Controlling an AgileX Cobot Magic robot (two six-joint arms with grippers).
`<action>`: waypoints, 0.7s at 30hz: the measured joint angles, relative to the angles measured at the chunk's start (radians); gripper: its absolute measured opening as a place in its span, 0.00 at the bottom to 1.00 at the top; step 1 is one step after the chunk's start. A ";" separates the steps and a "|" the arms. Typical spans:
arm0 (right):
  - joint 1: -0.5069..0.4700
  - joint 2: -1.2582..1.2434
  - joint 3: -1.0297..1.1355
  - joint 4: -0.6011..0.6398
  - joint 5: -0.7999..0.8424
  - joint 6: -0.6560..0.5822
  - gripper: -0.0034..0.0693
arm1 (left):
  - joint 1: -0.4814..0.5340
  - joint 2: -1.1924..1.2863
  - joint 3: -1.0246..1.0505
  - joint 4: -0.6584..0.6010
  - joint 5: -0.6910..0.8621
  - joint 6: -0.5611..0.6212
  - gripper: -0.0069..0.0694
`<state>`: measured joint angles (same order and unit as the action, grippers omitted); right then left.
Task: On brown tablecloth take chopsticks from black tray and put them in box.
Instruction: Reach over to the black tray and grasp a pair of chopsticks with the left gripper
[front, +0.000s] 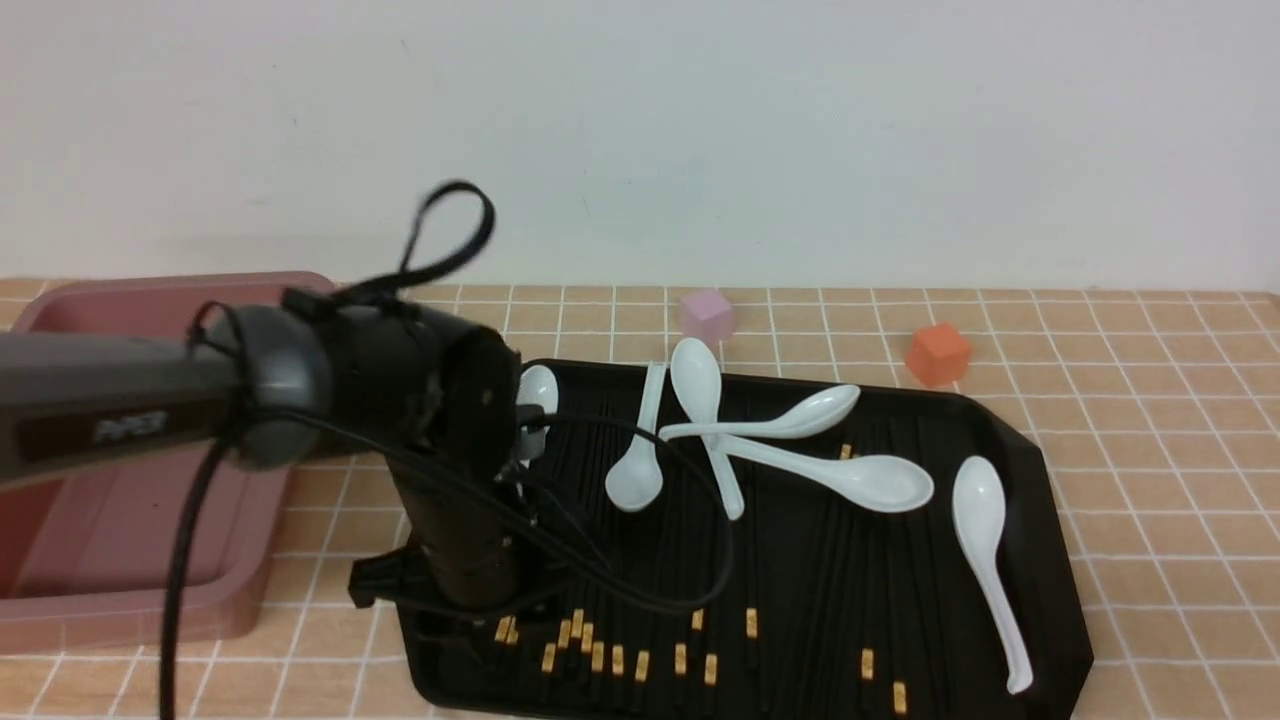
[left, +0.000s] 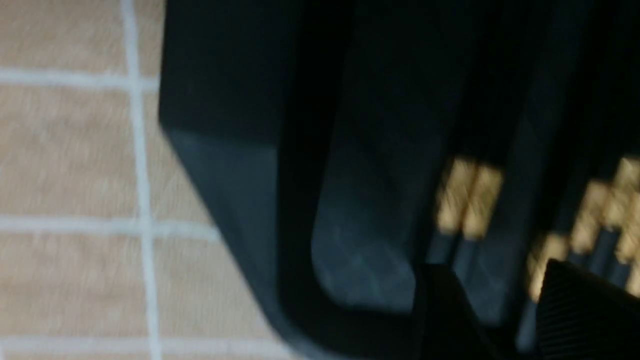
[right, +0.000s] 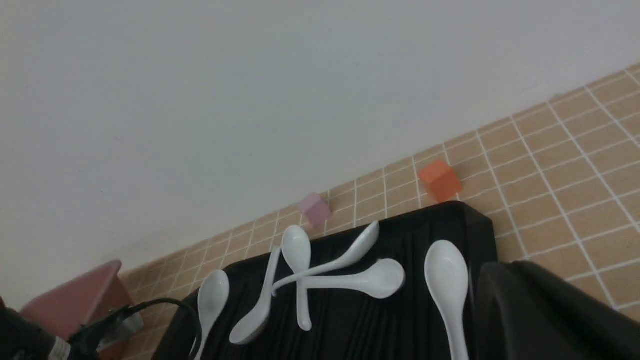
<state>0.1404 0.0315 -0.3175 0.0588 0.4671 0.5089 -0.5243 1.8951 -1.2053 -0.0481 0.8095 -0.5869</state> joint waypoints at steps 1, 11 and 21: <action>0.000 0.000 0.000 0.000 0.000 0.000 0.05 | 0.000 0.006 0.000 0.003 -0.012 0.000 0.48; 0.000 0.000 0.000 0.000 0.002 -0.003 0.06 | 0.000 0.029 -0.007 0.026 -0.050 0.000 0.49; 0.000 0.001 0.000 0.000 0.003 -0.004 0.06 | 0.000 0.038 -0.008 0.085 -0.042 0.000 0.49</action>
<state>0.1404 0.0322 -0.3175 0.0588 0.4698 0.5054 -0.5243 1.9326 -1.2133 0.0370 0.7673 -0.5869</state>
